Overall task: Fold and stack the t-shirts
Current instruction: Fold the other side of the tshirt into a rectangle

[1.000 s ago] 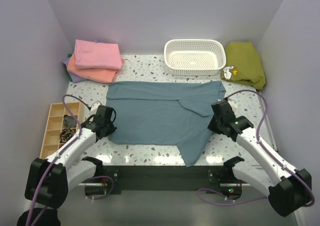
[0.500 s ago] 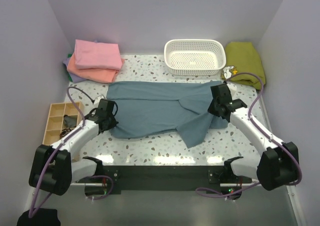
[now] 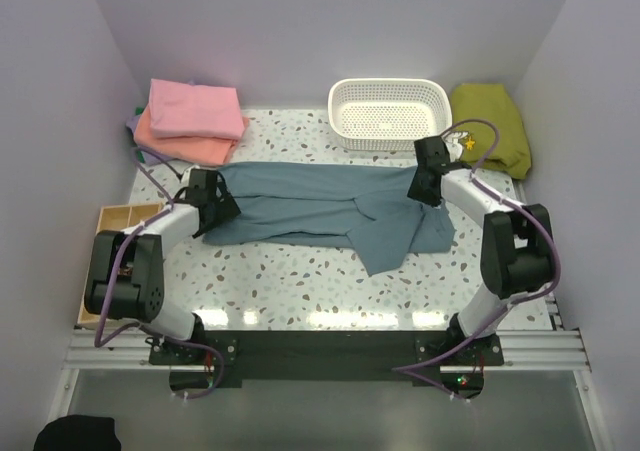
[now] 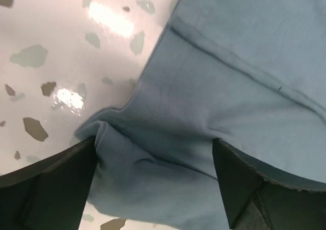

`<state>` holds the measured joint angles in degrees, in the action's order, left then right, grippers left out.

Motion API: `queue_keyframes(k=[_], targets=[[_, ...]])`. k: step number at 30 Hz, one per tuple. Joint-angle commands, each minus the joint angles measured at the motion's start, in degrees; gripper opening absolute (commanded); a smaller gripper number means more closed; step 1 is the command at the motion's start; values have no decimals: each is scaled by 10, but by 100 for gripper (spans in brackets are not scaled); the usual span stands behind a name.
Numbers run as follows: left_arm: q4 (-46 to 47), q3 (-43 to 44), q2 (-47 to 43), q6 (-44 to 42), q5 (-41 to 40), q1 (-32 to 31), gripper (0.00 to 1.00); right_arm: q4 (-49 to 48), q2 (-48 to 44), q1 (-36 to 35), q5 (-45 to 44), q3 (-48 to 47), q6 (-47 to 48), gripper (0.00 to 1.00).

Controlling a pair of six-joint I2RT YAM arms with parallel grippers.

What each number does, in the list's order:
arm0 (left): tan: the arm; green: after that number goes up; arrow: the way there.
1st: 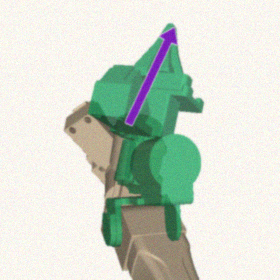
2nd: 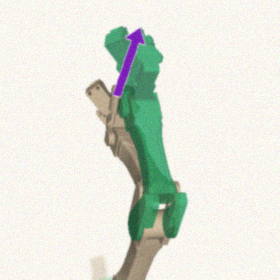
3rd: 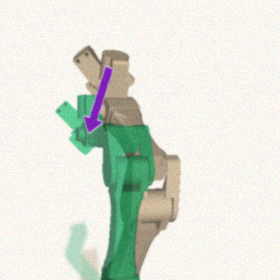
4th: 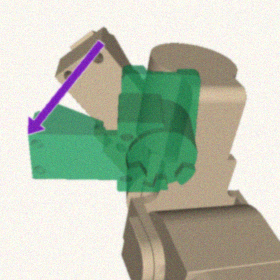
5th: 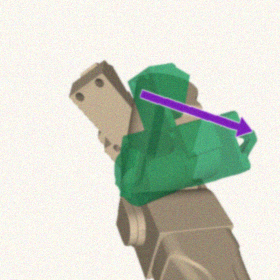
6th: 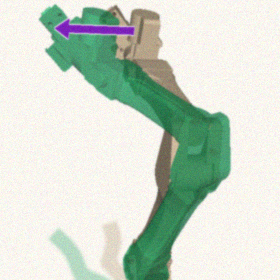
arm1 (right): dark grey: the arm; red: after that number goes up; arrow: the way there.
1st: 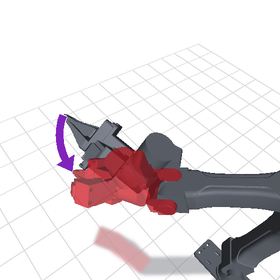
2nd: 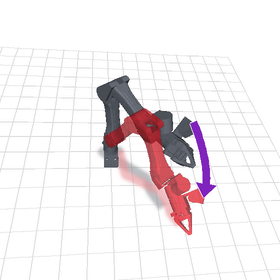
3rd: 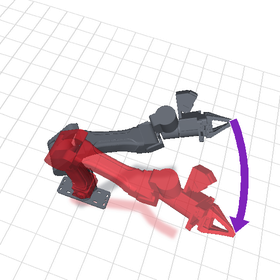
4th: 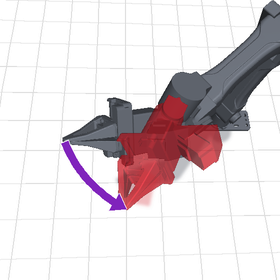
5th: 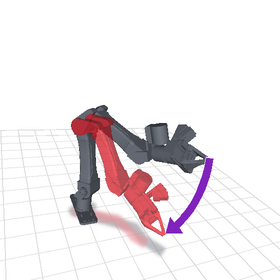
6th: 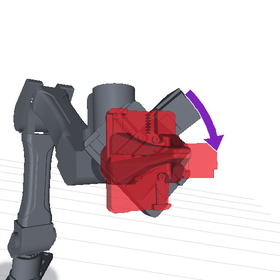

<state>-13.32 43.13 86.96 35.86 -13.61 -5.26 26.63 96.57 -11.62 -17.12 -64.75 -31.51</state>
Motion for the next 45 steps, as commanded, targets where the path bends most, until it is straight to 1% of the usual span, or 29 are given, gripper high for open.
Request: queue_keyframes(k=[1,3,5,7,8,9,11,15,16,20,22,29,33,34,35,36,38,40,42,43,45], targets=[[3,48,1,-18,-33,15,100,-25,-17,11,-64,-49,29,57],[-6,57,-20,-25,-36,15,100,-19,-33,12,-91,-52,41,64],[-11,51,-40,-30,-12,15,100,-14,-70,12,-92,-47,51,64],[-16,30,-68,-30,12,14,100,-16,-101,12,-59,-20,52,65],[-16,20,-78,-31,42,14,100,-20,-134,12,-36,-7,53,65],[-15,-3,-97,-30,59,14,100,-23,-148,12,-20,8,51,66],[-13,-29,-115,-27,97,12,100,-14,-172,12,38,48,32,67],[-13,-92,-153,-19,120,9,100,1,-207,12,124,112,-4,67],[-14,-100,-156,-18,121,9,100,-3,-212,12,143,144,-12,67],[-13,-141,-167,-8,129,9,100,-33,-242,12,231,221,-51,65],[-9,-152,-173,0,129,9,100,-47,-258,12,248,258,-59,64],[-8,-191,-209,32,103,9,100,-30,-306,12,249,306,-64,63],[34,-233,-237,53,80,9,100,-36,-310,12,257,322,-64,63],[42,-237,-240,60,75,9,99,-41,-309,12,264,326,-65,63],[52,-248,-243,63,68,9,95,-41,-307,11,265,327,-64,63],[69,-251,-243,69,62,9,94,-41,-306,12,267,326,-64,63],[79,-245,-245,75,54,9,90,-41,-303,12,266,323,-60,63],[89,-242,-243,88,40,9,88,-42,-298,12,268,319,-58,63],[95,-233,-228,89,30,9,81,-42,-294,12,271,316,-56,63],[96,-230,-225,90,27,9,76,-40,-293,12,270,314,-53,63],[99,-225,-212,91,27,9,63,-33,-294,12,265,312,-51,63]])
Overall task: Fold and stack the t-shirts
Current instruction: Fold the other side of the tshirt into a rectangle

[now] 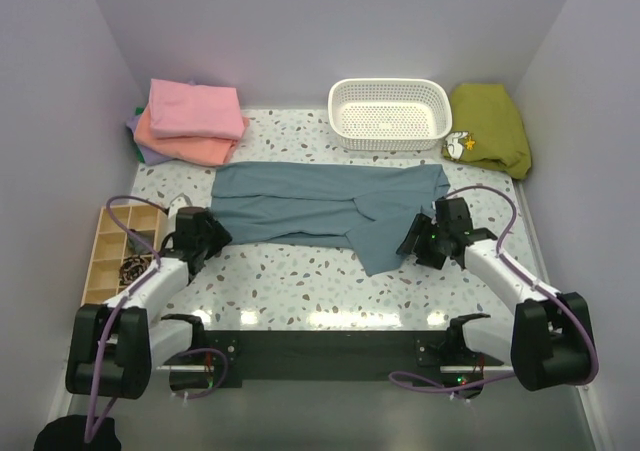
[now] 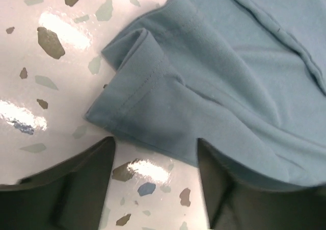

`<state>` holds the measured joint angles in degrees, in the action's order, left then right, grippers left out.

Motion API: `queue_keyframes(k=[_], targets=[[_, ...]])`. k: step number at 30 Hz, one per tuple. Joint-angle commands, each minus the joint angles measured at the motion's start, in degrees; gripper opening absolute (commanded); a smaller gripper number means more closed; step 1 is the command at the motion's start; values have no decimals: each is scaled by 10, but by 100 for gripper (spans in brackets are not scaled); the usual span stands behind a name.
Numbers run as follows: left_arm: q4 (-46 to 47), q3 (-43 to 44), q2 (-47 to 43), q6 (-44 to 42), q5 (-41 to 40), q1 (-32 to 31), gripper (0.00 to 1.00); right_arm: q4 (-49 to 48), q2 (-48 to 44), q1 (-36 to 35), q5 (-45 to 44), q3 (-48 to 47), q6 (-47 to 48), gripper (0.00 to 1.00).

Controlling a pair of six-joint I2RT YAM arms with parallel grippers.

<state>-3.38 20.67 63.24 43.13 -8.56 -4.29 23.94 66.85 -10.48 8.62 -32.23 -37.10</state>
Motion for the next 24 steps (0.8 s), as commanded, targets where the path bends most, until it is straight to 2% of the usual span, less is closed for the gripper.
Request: queue_keyframes(k=[1,4,7,12,14,16,18,24], targets=[[0,2,28,17,-23,0,57,-5,1,0,6,-12,6,62],[-2,9,39,16,-25,0,45,0,-8,0,3,-6,9,62],[-1,11,43,12,-25,0,38,15,-24,0,2,-1,11,61],[2,17,57,4,-19,0,20,32,-54,0,15,16,8,61],[4,19,59,2,-16,0,16,23,-64,0,20,30,4,63],[9,18,58,0,-15,0,6,-2,-62,0,37,38,-4,63],[12,18,55,-2,-13,0,0,-33,-47,0,46,45,-17,59],[4,24,36,-7,-16,-1,0,-90,-1,0,64,45,-27,48]])
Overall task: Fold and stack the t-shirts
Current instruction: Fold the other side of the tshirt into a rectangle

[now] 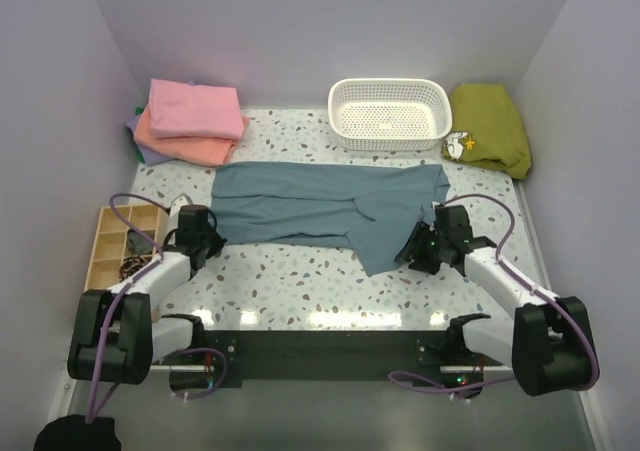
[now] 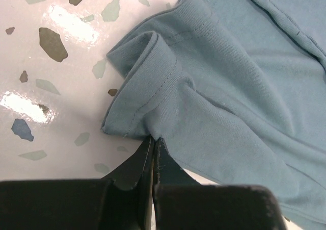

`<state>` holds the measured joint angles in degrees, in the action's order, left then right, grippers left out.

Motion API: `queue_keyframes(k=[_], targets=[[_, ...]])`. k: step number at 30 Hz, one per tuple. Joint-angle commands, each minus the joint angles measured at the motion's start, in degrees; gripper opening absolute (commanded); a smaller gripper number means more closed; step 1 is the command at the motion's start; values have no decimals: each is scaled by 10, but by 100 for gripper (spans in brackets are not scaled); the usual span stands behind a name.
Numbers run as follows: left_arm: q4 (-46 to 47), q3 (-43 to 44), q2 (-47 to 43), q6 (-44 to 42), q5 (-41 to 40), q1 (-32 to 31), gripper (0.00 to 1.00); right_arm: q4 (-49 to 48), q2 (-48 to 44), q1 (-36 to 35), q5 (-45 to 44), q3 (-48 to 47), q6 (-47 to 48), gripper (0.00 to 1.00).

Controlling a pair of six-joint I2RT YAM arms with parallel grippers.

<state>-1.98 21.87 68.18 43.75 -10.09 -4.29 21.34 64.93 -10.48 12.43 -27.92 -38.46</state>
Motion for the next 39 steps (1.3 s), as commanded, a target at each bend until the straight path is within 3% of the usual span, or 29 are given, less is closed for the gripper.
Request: queue_keyframes(k=[1,4,5,6,8,9,13,23,32,39], targets=[[-14,13,-16,-13,-2,0,0,-68,26,0,25,2,-14,48],[-18,15,-24,-16,-5,0,0,-88,55,-1,24,1,-9,44],[-19,15,-25,-17,-5,0,0,-91,59,-2,23,-2,-7,38],[-21,16,-25,-18,-5,0,0,-100,67,-1,21,-2,-4,27],[-21,16,-29,-19,-4,0,0,-102,81,-2,20,-6,1,16],[-23,18,-30,-21,-5,0,0,-101,82,-1,20,-8,6,0],[-37,27,-42,-28,-7,0,0,-91,23,-1,26,-9,10,0],[-104,63,-101,-40,-13,0,0,40,-82,-2,-28,-88,33,0],[-150,114,-109,-52,-9,0,0,67,-43,-1,-74,-178,68,0],[-125,133,-51,-64,8,0,0,62,19,-1,-85,-232,88,0]])
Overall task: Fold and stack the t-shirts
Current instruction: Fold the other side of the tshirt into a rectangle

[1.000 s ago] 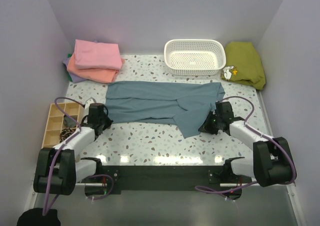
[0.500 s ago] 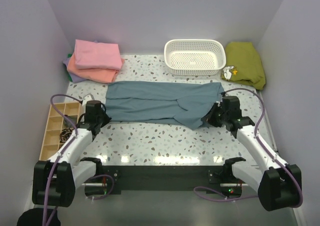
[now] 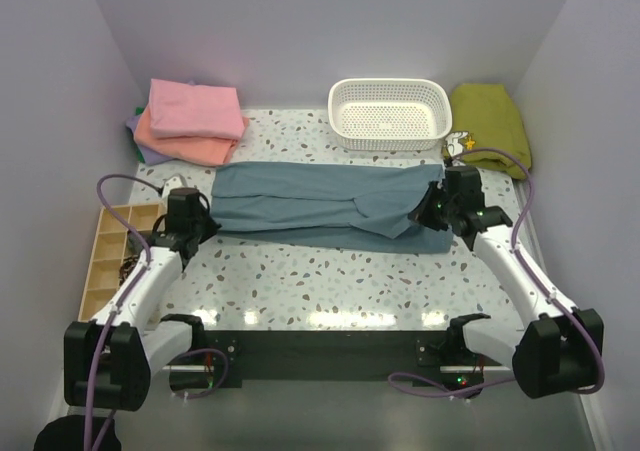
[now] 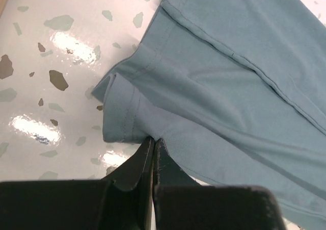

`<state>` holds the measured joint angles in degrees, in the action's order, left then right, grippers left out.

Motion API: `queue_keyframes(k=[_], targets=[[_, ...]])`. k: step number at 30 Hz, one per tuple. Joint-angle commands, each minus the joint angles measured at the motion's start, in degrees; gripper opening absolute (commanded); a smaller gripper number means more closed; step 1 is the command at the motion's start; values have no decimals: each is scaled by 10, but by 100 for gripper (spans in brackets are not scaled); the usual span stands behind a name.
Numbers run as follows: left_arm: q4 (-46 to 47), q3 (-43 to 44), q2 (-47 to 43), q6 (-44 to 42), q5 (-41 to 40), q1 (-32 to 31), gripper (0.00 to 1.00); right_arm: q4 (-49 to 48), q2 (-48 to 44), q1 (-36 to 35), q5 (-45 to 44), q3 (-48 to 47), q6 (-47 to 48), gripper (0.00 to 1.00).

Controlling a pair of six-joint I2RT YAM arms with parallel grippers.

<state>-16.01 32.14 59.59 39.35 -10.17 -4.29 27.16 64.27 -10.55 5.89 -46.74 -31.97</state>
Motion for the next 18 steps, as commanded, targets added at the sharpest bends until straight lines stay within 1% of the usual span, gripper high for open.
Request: queue_keyframes(k=[1,4,11,14,17,18], targets=[[19,34,46,-20,9,0,0,3,46,0,-18,-56,25,0],[41,49,88,-24,18,0,0,-8,79,1,-21,-79,34,0],[79,106,190,-33,23,1,0,-15,203,0,-33,-146,48,0],[90,137,227,-38,17,3,0,-15,238,1,-34,-182,51,0],[90,168,264,-43,15,3,2,-11,294,1,-21,-228,54,0],[86,175,273,-43,15,4,2,-11,326,1,-13,-253,55,1]])
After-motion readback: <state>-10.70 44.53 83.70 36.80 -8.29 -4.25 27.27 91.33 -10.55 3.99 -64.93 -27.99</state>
